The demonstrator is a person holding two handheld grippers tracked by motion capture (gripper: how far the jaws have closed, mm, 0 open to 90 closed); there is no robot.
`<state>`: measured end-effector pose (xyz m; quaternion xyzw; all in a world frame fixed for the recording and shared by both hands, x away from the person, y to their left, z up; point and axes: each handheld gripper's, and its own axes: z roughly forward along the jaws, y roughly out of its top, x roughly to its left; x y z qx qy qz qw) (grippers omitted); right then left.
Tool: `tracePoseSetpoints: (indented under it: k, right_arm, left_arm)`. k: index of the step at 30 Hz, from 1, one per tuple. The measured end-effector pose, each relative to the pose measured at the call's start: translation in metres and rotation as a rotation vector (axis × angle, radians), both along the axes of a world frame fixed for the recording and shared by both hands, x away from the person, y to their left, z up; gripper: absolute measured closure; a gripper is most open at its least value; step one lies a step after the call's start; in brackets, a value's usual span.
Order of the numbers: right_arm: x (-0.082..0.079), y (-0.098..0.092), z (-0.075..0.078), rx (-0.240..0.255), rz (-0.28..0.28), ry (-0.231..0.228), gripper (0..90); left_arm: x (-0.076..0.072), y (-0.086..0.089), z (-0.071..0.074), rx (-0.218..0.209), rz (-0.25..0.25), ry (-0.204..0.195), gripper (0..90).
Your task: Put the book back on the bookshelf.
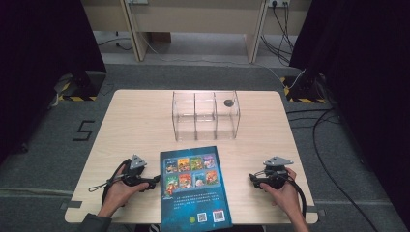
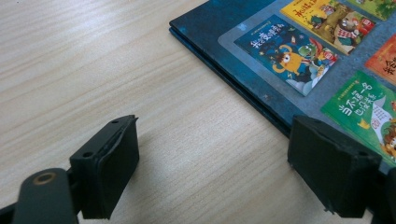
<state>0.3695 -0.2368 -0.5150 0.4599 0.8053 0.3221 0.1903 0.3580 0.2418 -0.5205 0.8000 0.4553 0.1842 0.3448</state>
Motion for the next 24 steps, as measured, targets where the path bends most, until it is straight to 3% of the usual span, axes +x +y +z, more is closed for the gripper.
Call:
tracePoseSetpoints:
  k: [3,5,6,7,8,10,15,23,24]
  right_arm:
    - [0.0,0.0,0.0,0.0,0.0,0.0,18.9]
    - [0.0,0.0,0.0,-0.001,0.002,0.003,18.8]
    - [0.0,0.001,0.001,0.001,0.006,0.006,18.7]
    - [0.0,0.001,0.001,0.001,0.006,0.006,18.7]
    - [0.0,0.002,0.001,0.012,0.01,0.013,18.7]
    - [0.0,0.003,0.002,0.034,0.012,0.026,18.7]
    - [0.001,0.009,0.002,0.033,0.027,0.03,18.7]
    - [0.004,0.039,0.002,0.059,0.083,0.045,18.8]
    - [0.004,0.051,0.002,0.074,0.11,0.046,18.8]
  left_arm:
    - [0.0,0.0,0.001,-0.016,0.003,0.009,15.7]
    - [-0.001,0.0,0.003,-0.081,0.003,0.045,15.8]
    - [-0.002,0.0,0.005,-0.151,0.001,0.081,18.3]
    - [-0.002,0.0,0.005,-0.151,0.001,0.081,19.0]
    - [-0.004,-0.003,0.006,-0.204,-0.01,0.115,20.2]
    - [-0.007,-0.01,0.007,-0.208,-0.031,0.129,21.8]
    - [-0.012,-0.024,0.008,-0.172,-0.065,0.129,24.6]
    - [-0.015,-0.038,0.008,-0.147,-0.073,0.121,28.0]
    - [-0.016,-0.039,0.008,-0.152,-0.068,0.119,28.1]
